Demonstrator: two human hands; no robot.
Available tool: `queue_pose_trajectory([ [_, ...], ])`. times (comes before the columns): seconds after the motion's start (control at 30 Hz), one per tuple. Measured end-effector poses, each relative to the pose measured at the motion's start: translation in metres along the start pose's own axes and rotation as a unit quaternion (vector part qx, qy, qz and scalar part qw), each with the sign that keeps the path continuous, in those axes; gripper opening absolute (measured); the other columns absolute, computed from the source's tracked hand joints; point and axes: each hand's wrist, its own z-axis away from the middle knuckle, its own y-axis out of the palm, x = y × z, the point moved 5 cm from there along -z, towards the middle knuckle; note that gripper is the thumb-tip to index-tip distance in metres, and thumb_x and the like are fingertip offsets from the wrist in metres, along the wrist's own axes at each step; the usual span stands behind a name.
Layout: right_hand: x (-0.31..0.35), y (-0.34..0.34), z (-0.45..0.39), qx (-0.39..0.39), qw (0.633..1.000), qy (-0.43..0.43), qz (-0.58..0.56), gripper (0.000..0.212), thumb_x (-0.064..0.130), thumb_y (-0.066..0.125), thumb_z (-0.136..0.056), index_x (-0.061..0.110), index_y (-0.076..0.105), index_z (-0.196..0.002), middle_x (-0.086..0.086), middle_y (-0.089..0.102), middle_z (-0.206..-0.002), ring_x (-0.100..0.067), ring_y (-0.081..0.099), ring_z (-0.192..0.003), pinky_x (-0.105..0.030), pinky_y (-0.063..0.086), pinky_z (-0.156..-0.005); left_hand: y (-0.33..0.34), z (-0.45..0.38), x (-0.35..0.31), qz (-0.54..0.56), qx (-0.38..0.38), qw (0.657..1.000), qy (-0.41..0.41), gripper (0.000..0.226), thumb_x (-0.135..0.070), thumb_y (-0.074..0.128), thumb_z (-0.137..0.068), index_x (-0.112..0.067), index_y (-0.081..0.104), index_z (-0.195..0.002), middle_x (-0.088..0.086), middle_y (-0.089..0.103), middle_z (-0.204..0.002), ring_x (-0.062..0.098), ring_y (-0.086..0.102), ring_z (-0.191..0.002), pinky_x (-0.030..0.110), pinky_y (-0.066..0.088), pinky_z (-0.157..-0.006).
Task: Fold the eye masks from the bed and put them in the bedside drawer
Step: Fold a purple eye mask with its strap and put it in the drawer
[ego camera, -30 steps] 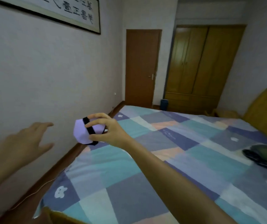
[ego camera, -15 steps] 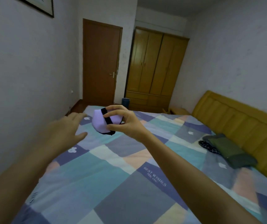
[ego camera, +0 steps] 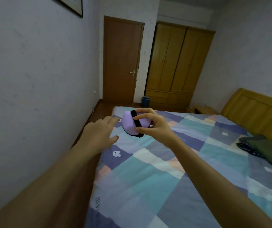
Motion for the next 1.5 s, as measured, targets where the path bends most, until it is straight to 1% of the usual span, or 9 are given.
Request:
queue_pose_trajectory([
  [0.07,0.000,0.026,-0.023,0.001,1.000,0.003,0.007,0.032,0.008,0.077,-0.075,0.015,0.069,-0.106,0.003,0.050,-0.131,-0.011,0.047,-0.119,-0.020,0.055,-0.081,0.004,-0.005,0.039,-0.001,-0.005,1.000,0.001,0.062,-0.045,0.049,-0.092,-0.026,0.025,-0.146,-0.002,0.040,-0.145,0.021,0.053,-0.115,0.029,0.042,-0.078],
  [0.17,-0.005,0.064,-0.064,-0.002,1.000,0.008,0.008,0.032,0.007,0.076,-0.076,0.014,0.069,-0.106,0.003,0.049,-0.131,-0.014,0.048,-0.119,-0.026,0.057,-0.083,0.015,-0.019,0.095,0.008,-0.007,1.000,-0.002,0.062,-0.045,0.048,-0.092,-0.025,0.025,-0.146,-0.002,0.040,-0.146,0.022,0.052,-0.118,0.031,0.044,-0.082],
  [0.33,-0.014,0.121,-0.140,-0.004,1.000,0.000,0.001,0.030,0.008,0.076,-0.077,0.020,0.068,-0.103,0.006,0.049,-0.129,-0.014,0.049,-0.118,-0.033,0.058,-0.085,0.033,-0.050,0.178,0.012,-0.027,1.000,0.001,0.061,-0.046,0.050,-0.091,-0.024,0.031,-0.144,-0.001,0.045,-0.141,0.022,0.055,-0.115,0.028,0.040,-0.077],
  [0.6,-0.035,0.163,-0.247,-0.009,1.000,0.002,0.011,0.031,0.010,0.078,-0.074,0.027,0.070,-0.100,0.013,0.051,-0.127,-0.011,0.050,-0.117,-0.029,0.058,-0.083,0.061,-0.126,0.278,0.028,-0.028,0.999,0.019,0.059,-0.043,0.051,-0.090,-0.024,0.031,-0.143,-0.001,0.045,-0.140,0.021,0.054,-0.115,0.029,0.039,-0.076],
  [0.73,-0.063,0.176,-0.296,-0.021,0.999,0.020,0.021,0.031,0.008,0.077,-0.074,0.027,0.070,-0.097,0.009,0.051,-0.128,-0.012,0.050,-0.119,-0.026,0.058,-0.081,0.080,-0.180,0.317,0.044,-0.031,0.997,0.051,0.059,-0.040,0.049,-0.092,-0.024,0.029,-0.145,-0.001,0.043,-0.143,0.021,0.052,-0.114,0.030,0.041,-0.077],
  [1.0,-0.113,0.217,-0.426,-0.056,0.997,0.047,0.035,0.031,0.004,0.076,-0.074,0.013,0.070,-0.103,0.003,0.050,-0.131,-0.014,0.051,-0.117,-0.027,0.057,-0.082,0.120,-0.301,0.417,0.053,-0.033,0.994,0.094,0.060,-0.041,0.051,-0.092,-0.025,0.028,-0.145,-0.001,0.041,-0.145,0.019,0.051,-0.117,0.023,0.033,-0.075],
  [1.3,-0.214,0.212,-0.554,-0.086,0.992,0.073,0.062,0.030,0.008,0.078,-0.074,0.023,0.072,-0.099,0.007,0.051,-0.131,-0.013,0.049,-0.120,-0.029,0.058,-0.082,0.191,-0.449,0.487,0.076,-0.024,0.989,0.128,0.061,-0.044,0.052,-0.091,-0.026,0.028,-0.144,-0.003,0.040,-0.145,0.017,0.050,-0.119,0.025,0.034,-0.077],
  [1.4,-0.262,0.201,-0.609,-0.091,0.990,0.074,0.078,0.030,0.008,0.078,-0.074,0.024,0.072,-0.099,0.008,0.051,-0.131,-0.012,0.049,-0.120,-0.026,0.057,-0.079,0.221,-0.512,0.505,0.076,-0.023,0.988,0.133,0.063,-0.044,0.052,-0.091,-0.026,0.027,-0.145,-0.003,0.038,-0.147,0.017,0.049,-0.121,0.027,0.040,-0.084],
  [1.5,-0.310,0.191,-0.673,-0.094,0.991,0.074,0.058,0.027,0.007,0.078,-0.074,0.023,0.073,-0.096,0.007,0.052,-0.129,-0.011,0.050,-0.121,-0.029,0.056,-0.086,0.247,-0.579,0.529,0.080,-0.024,0.990,0.116,0.062,-0.042,0.051,-0.091,-0.025,0.027,-0.145,-0.003,0.039,-0.147,0.019,0.048,-0.122,0.032,0.042,-0.088],
])
